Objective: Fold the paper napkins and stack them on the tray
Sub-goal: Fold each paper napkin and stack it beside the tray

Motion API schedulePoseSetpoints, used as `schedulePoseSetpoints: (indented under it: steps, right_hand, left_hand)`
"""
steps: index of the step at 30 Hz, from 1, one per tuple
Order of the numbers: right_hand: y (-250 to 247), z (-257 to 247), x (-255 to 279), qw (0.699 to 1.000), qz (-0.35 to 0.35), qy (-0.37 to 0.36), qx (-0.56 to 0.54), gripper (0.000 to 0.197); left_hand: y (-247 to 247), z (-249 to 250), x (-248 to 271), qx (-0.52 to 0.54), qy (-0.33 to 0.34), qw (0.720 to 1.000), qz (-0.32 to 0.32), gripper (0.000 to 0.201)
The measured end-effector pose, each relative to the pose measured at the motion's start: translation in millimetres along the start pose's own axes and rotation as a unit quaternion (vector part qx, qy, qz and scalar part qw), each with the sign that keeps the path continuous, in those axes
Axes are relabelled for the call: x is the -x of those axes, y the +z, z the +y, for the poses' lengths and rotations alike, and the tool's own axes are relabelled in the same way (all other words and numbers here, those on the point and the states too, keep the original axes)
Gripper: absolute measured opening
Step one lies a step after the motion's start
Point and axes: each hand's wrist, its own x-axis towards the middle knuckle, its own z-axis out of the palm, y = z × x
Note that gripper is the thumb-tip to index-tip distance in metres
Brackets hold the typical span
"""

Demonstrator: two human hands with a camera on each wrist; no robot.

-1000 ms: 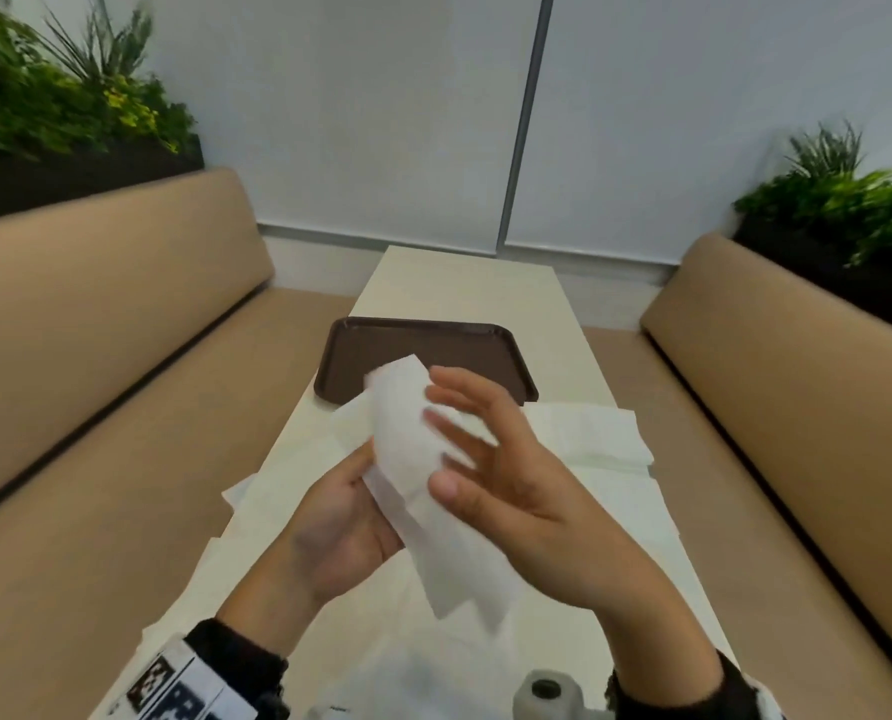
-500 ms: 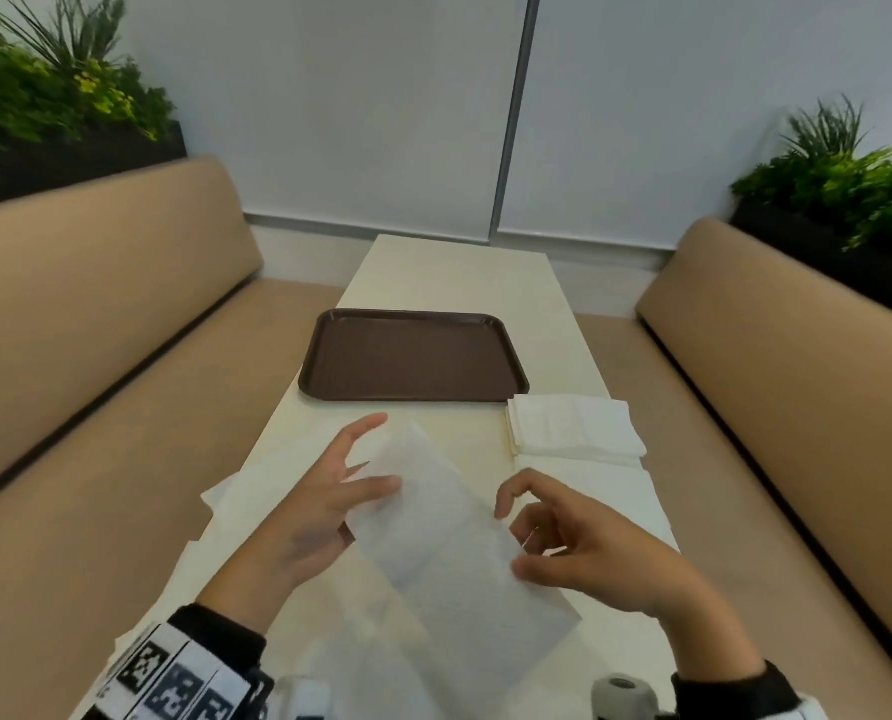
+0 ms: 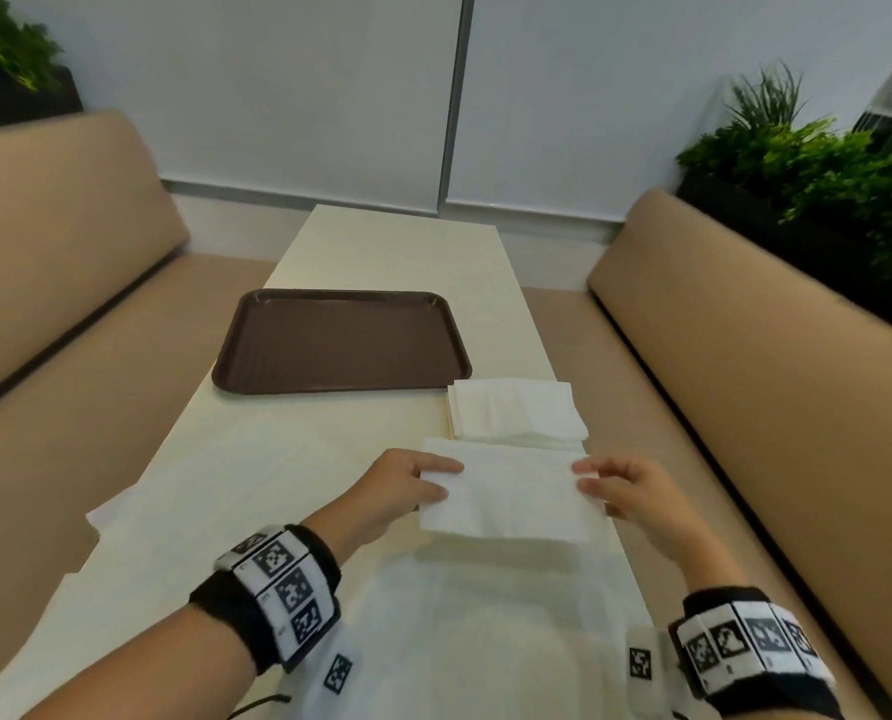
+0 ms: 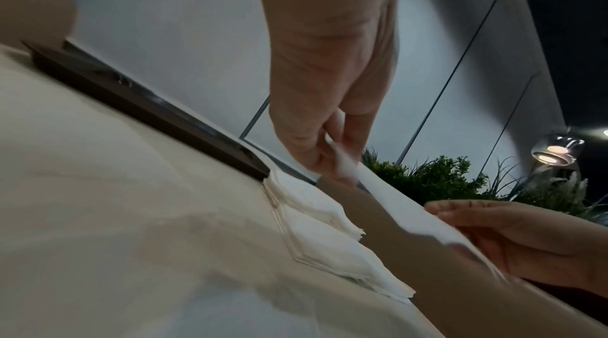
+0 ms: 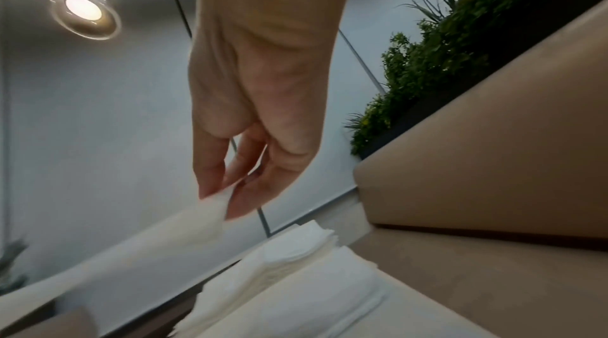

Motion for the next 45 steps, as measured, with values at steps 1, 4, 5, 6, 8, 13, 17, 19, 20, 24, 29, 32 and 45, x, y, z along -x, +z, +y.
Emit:
schedulePoseSetpoints:
  steps: [1, 4, 5, 6, 8, 13, 17, 19, 20, 24, 29, 32, 45]
  right_hand:
    - [-3.6, 3.7, -12.1, 1.0, 0.022, 0.009, 0.002, 0.019]
    - [-5.0, 18.8, -44.6, 0.996, 0.069, 0.034, 0.048, 0.029]
    - [-3.5, 24.2, -53.7, 0.992, 0.09, 0.047, 0.076, 0.03]
    - [-1.3, 29.0, -61.1, 0.987, 0.102, 0.057, 0.106, 0.032]
    - [5.0, 38.7, -72.6, 0.977, 0.104, 0.06, 0.175, 0.037]
    - [20.1, 55.8, -82.9, 0.948, 0.098, 0.013, 0.302, 0.044]
    - [28.5, 62.8, -80.5, 0.925, 0.101, 0.0, 0.367, 0.026]
    - [32.5, 59.9, -76.9, 0.912, 0.089, 0.052, 0.398, 0.026]
    - [32.7, 55.4, -73.2, 0.897, 0.081, 0.092, 0.425, 0.035]
    - [29.7, 28.5, -59.8, 0.867, 0.06, 0.141, 0.474, 0.051]
    - [58.5, -18.7, -30.9, 0.889, 0.022, 0.009, 0.458, 0.053]
    - [98.9, -46.4, -9.7, 0.893, -0.049, -0.058, 0.445, 0.042]
    - [320.2, -78.0, 27.4, 0.809, -0.305, -0.221, 0.451, 0.074]
  left_hand:
    - [5.9, 0.5, -14.1, 0.017, -0.003, 1.0, 0.014, 0.034]
    - [22.5, -2.9, -52.0, 0.013, -0.003, 0.998, 0.061, 0.038]
    - [27.3, -5.5, -61.7, -0.008, -0.003, 0.997, 0.075, 0.04]
    - [31.6, -8.7, -69.9, -0.034, -0.004, 0.996, 0.085, 0.042]
    - [39.2, -16.3, -82.4, -0.096, -0.01, 0.991, 0.097, 0.046]
    - [55.3, -33.3, -96.9, -0.187, -0.02, 0.976, 0.109, 0.052]
    - [62.8, -37.2, -97.8, -0.259, -0.018, 0.958, 0.119, 0.052]
    - [63.6, -33.7, -93.0, -0.28, -0.018, 0.953, 0.114, 0.052]
    - [61.9, -29.4, -87.4, -0.292, -0.019, 0.951, 0.102, 0.053]
    - [27.4, -13.7, -41.0, -0.287, -0.003, 0.957, 0.03, 0.035]
    - [-58.7, -36.9, 81.1, -0.223, 0.013, 0.974, 0.043, 0.015]
    - [-110.3, -73.2, 161.5, -0.169, -0.02, 0.974, 0.147, 0.019]
    - [-184.6, -180.0, 339.0, -0.021, -0.052, 0.9, 0.432, 0.017]
